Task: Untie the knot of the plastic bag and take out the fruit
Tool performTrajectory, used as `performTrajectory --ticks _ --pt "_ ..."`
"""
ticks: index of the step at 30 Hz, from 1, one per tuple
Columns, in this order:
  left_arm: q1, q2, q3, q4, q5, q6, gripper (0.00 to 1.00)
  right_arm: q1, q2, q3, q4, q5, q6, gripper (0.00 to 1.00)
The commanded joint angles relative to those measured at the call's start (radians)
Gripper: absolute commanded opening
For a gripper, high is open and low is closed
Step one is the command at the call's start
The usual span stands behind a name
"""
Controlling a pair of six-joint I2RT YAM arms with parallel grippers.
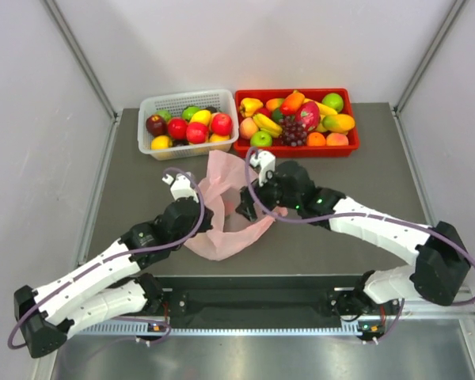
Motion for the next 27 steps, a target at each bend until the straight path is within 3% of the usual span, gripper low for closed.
performTrajectory --ticks 1,8,10,12,16,19,22,25,27 --pt "0.001 -0.041 -0.014 -0.063 -0.009 -0.042 0.00 0.078 0.067 -0.005 0.110 0.131 0.040 1.00" --pt "0.002 -0.075 -0.048 -0.198 -0.012 -0.110 0.00 0.242 0.221 0.041 0.188 0.237 0.084 0.92" --pt "0.002 -0.098 -0.065 -0.235 -0.011 -0.129 0.00 0.283 0.233 0.032 0.208 0.258 0.110 0.86" --pt "0.002 -0.124 -0.074 -0.266 -0.006 -0.146 0.00 0.323 0.226 0.031 0.194 0.409 0.129 0.86" --pt "0.001 -0.167 -0.092 -0.284 0.022 -0.159 0.00 0.366 0.168 0.038 0.093 0.688 0.195 1.00" --pt "0.002 -0.194 -0.106 -0.278 0.052 -0.156 0.00 0.366 0.074 0.018 0.024 0.843 0.232 1.00" --pt "0.002 -0.216 -0.115 -0.264 0.084 -0.148 0.00 0.372 -0.033 -0.014 0.033 0.843 0.210 0.99" --pt "0.002 -0.231 -0.120 -0.244 0.120 -0.139 0.00 0.388 -0.122 -0.058 0.087 0.744 0.182 1.00" --pt "0.001 -0.240 -0.120 -0.234 0.130 -0.128 0.00 0.391 -0.161 -0.090 0.142 0.594 0.167 1.00"
